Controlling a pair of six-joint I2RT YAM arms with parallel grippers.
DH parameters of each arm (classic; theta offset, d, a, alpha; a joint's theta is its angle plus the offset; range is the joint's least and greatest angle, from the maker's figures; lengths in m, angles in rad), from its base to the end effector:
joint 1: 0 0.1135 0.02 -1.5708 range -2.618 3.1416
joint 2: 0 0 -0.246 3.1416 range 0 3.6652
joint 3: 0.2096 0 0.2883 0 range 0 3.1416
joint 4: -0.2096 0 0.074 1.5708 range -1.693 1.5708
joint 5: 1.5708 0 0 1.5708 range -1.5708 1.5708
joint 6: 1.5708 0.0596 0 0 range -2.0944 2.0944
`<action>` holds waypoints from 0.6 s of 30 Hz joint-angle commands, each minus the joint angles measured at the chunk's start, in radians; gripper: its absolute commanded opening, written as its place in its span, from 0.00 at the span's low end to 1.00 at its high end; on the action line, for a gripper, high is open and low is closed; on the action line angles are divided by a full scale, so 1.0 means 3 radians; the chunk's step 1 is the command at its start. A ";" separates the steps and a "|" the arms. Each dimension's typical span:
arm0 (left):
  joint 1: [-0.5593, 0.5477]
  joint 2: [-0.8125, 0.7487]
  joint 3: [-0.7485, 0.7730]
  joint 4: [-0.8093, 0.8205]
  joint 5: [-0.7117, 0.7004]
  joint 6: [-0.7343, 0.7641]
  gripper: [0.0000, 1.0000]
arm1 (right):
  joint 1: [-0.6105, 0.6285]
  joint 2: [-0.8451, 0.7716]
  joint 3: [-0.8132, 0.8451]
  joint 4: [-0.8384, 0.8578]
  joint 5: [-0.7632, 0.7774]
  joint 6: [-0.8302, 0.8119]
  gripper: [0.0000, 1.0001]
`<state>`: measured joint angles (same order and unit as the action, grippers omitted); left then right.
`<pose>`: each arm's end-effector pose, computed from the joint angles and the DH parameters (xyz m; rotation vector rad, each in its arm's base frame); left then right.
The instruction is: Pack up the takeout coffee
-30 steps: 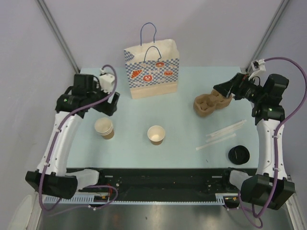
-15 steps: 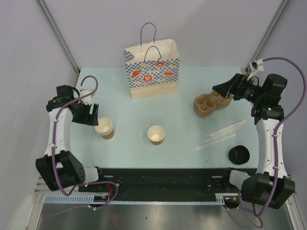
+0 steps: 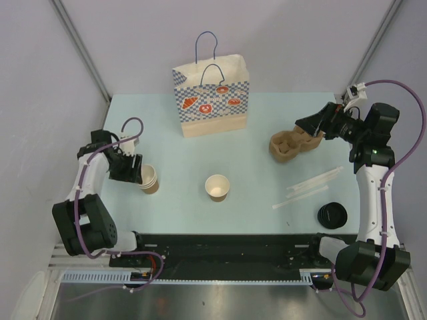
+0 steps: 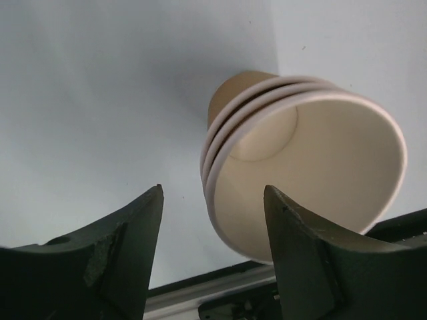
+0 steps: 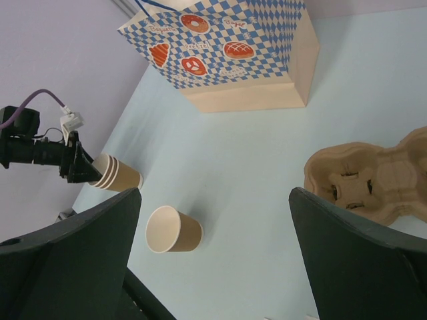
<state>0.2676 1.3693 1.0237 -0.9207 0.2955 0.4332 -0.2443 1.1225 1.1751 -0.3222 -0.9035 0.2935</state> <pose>0.2898 0.0614 0.1904 0.2897 2.7318 -0.2393 0.3012 -0.0268 0.3804 -0.1540 1.8105 0.8587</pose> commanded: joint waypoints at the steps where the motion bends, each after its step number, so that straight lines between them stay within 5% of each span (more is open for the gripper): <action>1: -0.0069 0.0089 -0.0073 0.0354 0.0058 -0.0170 0.64 | 0.0007 -0.0019 -0.0021 0.0097 -0.0036 -0.0053 1.00; 12: -0.0089 0.0324 0.0008 0.0466 -0.0069 -0.0273 0.22 | 0.0007 -0.0009 -0.0041 0.0123 -0.0031 -0.0048 1.00; 18: -0.0033 0.0354 0.0468 0.0298 -0.0284 -0.0197 0.11 | 0.0007 -0.0009 -0.0046 0.0118 -0.0036 -0.0058 1.00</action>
<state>0.2459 1.4750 1.0328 -0.8215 0.2565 0.3656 -0.2443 1.1225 1.1603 -0.3202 -0.9035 0.2905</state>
